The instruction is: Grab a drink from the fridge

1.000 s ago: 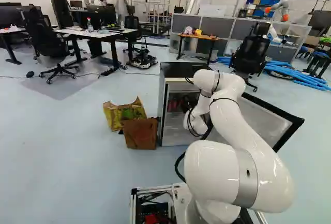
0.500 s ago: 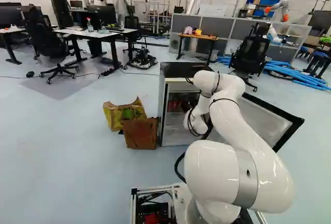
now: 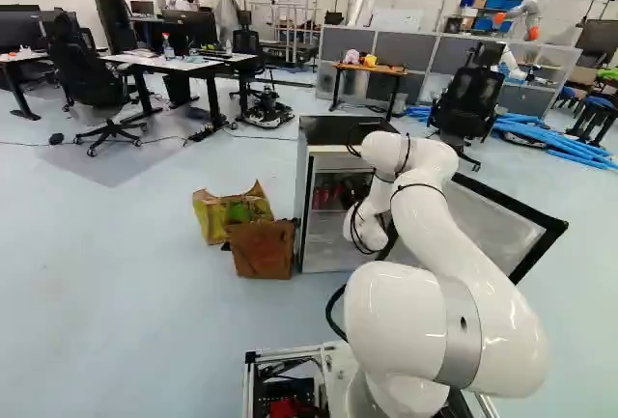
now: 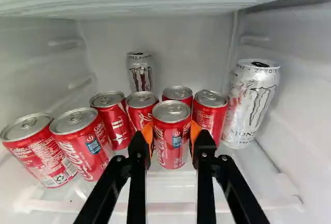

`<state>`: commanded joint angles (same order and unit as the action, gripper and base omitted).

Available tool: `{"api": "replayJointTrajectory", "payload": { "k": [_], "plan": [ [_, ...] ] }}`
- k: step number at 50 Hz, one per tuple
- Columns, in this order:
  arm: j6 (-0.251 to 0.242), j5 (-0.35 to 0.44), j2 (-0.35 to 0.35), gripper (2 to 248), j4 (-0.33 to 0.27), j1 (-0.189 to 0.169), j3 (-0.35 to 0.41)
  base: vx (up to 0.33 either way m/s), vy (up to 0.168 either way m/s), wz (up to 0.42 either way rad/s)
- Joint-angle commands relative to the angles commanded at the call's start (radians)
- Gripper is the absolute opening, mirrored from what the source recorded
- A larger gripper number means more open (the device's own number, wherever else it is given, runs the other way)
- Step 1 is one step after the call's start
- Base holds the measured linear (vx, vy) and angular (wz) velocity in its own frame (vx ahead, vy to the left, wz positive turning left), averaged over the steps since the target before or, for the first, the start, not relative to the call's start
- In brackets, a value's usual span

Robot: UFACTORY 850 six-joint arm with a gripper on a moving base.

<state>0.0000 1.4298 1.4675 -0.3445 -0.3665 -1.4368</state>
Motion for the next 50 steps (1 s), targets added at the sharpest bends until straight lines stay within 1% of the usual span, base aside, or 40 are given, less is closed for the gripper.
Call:
{"api": "replayJointTrajectory", "payload": {
  "k": [8,22,50],
  "plan": [
    [0.0,0.0,-0.013,92,0.0,-0.001,0.024,0.0,0.0,0.0],
    [0.0,0.0,-0.052,92,0.0,-0.004,0.097,0.0,0.0,0.0],
    [0.0,0.0,-0.222,92,0.0,-0.016,0.33,0.0,0.0,0.0]
  ]
}}
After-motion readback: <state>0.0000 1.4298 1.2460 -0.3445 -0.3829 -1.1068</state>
